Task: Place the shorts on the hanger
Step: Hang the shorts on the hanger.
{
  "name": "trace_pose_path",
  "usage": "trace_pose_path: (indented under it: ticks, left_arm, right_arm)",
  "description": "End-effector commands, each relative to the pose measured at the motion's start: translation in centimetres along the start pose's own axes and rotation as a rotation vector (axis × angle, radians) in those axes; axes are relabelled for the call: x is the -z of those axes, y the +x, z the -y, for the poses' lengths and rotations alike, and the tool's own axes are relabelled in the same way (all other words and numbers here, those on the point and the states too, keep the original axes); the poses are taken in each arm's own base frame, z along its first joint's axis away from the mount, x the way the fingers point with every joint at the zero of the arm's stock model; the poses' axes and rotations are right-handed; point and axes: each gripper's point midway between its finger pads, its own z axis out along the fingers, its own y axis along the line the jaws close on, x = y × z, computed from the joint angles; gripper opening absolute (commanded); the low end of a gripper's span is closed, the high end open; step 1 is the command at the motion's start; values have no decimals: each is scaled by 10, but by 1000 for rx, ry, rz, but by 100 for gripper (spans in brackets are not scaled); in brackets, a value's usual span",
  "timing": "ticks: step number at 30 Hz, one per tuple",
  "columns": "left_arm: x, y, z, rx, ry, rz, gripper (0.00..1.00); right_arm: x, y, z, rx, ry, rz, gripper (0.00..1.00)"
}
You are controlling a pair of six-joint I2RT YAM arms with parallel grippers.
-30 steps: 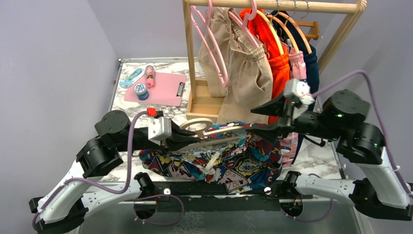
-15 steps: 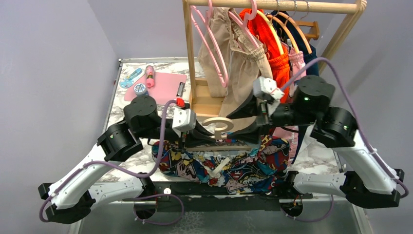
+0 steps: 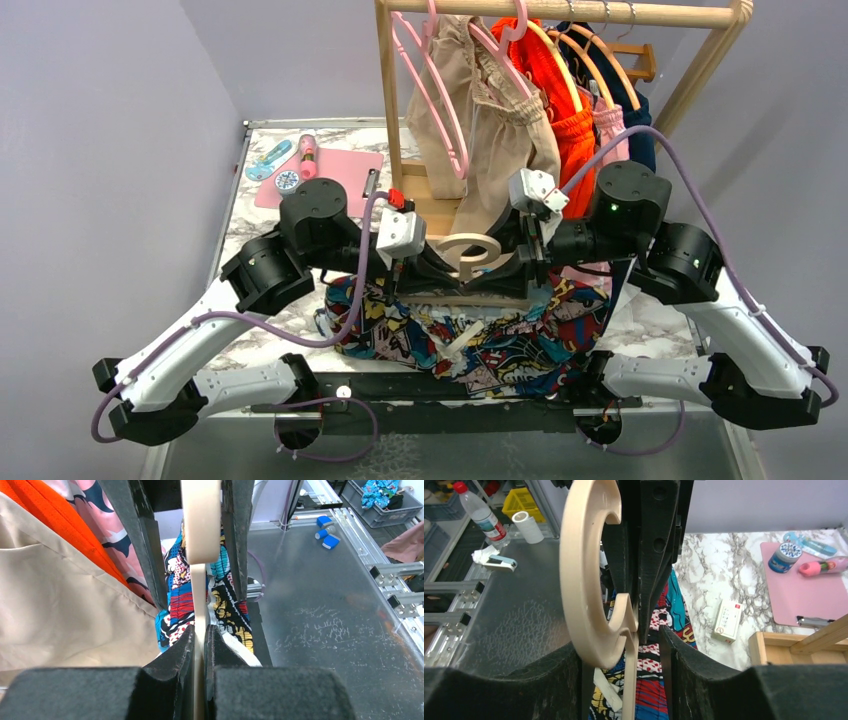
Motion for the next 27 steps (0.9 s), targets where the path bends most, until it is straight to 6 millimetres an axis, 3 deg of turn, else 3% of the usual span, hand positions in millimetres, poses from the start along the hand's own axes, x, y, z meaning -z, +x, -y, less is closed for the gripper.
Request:
trace_pose_path:
  ticks: [1,11,19,23,26,27]
  left_arm:
    - [-1,-27,0,-77,21,73,0]
    - [-1,-33,-1,-81,7,89,0]
    - [1,-31,1,-77,9,99,0]
    - [0,-29,-1,-67,2,94,0]
    - [2,-31,-4,-67,-30,99,0]
    - [4,-33,-6,-70,-52,104,11]
  right_arm:
    - [-6,4,-2,-28,-30,7,49]
    - [-2,25,8,-19,45,-36,49]
    - [2,33,13,-13,86,-48,27]
    - [3,27,12,-7,85,-33,3]
    - [5,25,15,-14,112,-27,1]
    - [7,22,17,-17,131,-17,1]
